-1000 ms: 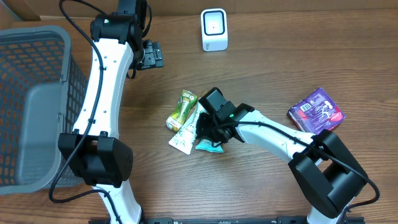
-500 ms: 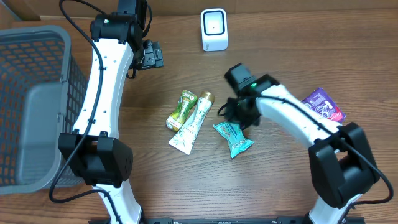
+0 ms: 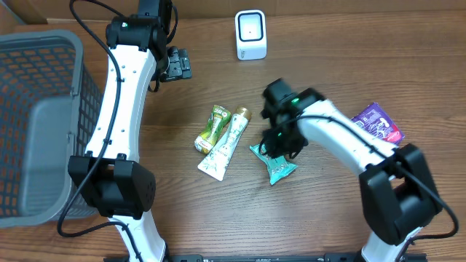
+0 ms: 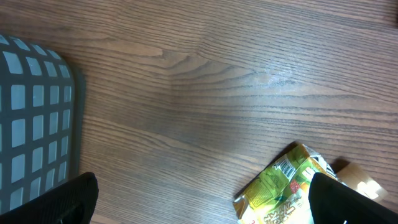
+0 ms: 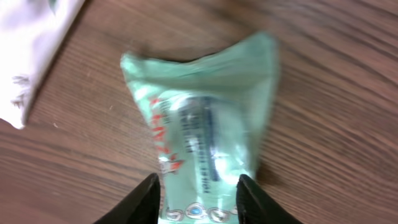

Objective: Scan the item barcode

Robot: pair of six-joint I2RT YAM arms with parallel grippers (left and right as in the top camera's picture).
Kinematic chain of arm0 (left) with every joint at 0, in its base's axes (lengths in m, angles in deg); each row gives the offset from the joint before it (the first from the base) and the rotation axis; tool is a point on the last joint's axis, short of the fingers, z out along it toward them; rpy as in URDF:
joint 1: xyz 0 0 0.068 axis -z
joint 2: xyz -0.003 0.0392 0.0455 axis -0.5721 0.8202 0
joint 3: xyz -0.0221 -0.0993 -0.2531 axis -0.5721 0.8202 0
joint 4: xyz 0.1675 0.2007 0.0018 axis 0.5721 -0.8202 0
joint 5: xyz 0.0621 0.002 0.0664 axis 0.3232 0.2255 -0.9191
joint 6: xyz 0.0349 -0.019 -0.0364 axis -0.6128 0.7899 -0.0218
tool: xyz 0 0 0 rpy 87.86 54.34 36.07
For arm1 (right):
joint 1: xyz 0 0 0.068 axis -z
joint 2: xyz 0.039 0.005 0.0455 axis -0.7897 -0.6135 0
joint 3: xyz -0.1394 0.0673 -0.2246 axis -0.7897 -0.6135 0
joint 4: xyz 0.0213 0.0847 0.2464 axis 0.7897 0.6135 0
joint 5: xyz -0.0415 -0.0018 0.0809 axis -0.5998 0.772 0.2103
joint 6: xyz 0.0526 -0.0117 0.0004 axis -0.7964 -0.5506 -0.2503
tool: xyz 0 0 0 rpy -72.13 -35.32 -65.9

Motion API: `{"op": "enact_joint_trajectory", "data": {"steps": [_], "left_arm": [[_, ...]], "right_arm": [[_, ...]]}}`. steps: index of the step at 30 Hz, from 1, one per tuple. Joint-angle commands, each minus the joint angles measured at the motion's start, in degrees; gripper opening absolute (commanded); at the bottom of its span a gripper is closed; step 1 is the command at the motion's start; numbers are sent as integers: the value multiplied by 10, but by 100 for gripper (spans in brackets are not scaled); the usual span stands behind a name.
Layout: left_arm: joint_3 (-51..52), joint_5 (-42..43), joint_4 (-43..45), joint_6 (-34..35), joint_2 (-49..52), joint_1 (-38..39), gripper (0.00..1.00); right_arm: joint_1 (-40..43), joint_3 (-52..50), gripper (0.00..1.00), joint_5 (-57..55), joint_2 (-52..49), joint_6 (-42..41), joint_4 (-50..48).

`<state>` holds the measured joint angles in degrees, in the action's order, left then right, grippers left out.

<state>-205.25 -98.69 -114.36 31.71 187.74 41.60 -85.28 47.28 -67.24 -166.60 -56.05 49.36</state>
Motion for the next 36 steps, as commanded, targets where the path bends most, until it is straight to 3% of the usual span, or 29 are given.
{"op": "enact_joint_trajectory", "data": {"steps": [1,5,21,26,30,33,36], "left_arm": [[-9,-6,1,-4,-11,1,100],[-9,-6,1,-4,-11,1,100],[-9,-6,1,-4,-11,1,100],[-9,-6,1,-4,-11,1,100],[-9,-6,1,-4,-11,1,99],[-9,-6,1,-4,-11,1,100],[-9,-6,1,-4,-11,1,100]], "right_arm": [[-58,-5,49,-118,0,24,-3],[-107,-5,58,-209,-13,23,-6],[-143,-59,58,-265,-71,-11,-8],[-143,-88,43,-265,-71,-20,-42],[-142,-93,15,-265,-71,-22,-46],[-141,-92,4,-265,-71,-22,-40],[-141,-80,4,-260,-71,-56,-17]]}}
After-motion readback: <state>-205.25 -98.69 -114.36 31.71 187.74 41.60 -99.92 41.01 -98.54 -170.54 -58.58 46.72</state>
